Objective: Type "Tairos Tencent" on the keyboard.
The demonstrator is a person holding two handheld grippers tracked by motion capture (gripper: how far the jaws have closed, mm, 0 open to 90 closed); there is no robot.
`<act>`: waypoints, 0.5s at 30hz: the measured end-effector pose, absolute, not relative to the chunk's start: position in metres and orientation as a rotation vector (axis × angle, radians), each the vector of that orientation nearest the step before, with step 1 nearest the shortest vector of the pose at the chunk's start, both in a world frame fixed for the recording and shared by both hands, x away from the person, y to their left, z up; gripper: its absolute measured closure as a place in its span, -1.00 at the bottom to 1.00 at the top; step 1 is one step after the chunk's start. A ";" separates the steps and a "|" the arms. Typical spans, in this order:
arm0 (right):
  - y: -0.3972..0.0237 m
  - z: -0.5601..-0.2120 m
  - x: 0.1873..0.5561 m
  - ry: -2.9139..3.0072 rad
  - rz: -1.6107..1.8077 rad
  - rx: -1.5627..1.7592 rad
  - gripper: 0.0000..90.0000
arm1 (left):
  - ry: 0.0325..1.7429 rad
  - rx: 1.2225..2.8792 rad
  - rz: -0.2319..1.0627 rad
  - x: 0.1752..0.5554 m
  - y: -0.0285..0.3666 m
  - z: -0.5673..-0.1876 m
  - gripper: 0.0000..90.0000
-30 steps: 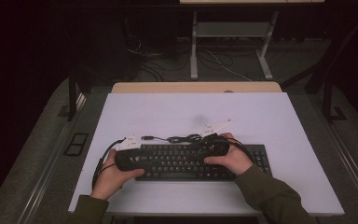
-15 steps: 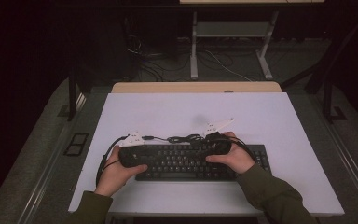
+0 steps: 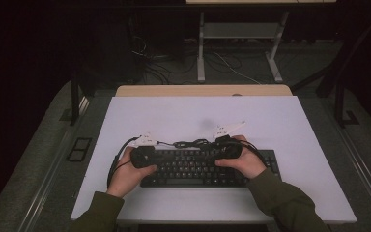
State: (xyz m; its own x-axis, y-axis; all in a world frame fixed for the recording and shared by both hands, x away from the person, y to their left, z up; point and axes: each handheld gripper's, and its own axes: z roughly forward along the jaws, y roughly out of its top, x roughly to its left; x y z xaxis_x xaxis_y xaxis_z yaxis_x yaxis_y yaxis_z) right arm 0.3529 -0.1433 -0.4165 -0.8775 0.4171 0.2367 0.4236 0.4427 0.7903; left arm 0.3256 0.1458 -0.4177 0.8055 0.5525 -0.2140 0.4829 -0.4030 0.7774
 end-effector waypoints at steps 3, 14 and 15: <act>-0.143 -0.416 0.353 -2.663 -1.463 -0.774 0.02 | 0.771 2.093 0.078 0.329 0.140 -0.418 0.97; -0.143 -0.415 0.352 -2.666 -1.469 -0.772 0.02 | 0.767 2.149 0.108 0.331 0.130 -0.424 0.97; -0.143 -0.415 0.352 -2.666 -1.470 -0.772 0.02 | 0.768 2.148 0.108 0.330 0.130 -0.425 0.97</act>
State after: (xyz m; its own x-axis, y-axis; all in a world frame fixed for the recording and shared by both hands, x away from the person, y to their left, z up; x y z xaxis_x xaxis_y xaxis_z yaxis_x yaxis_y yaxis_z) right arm 0.3520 -0.1433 -0.4145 -0.8790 0.4172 0.2307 0.4177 0.4408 0.7945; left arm 0.3305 0.1302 -0.4247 0.8094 0.5589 -0.1804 0.4871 -0.4672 0.7379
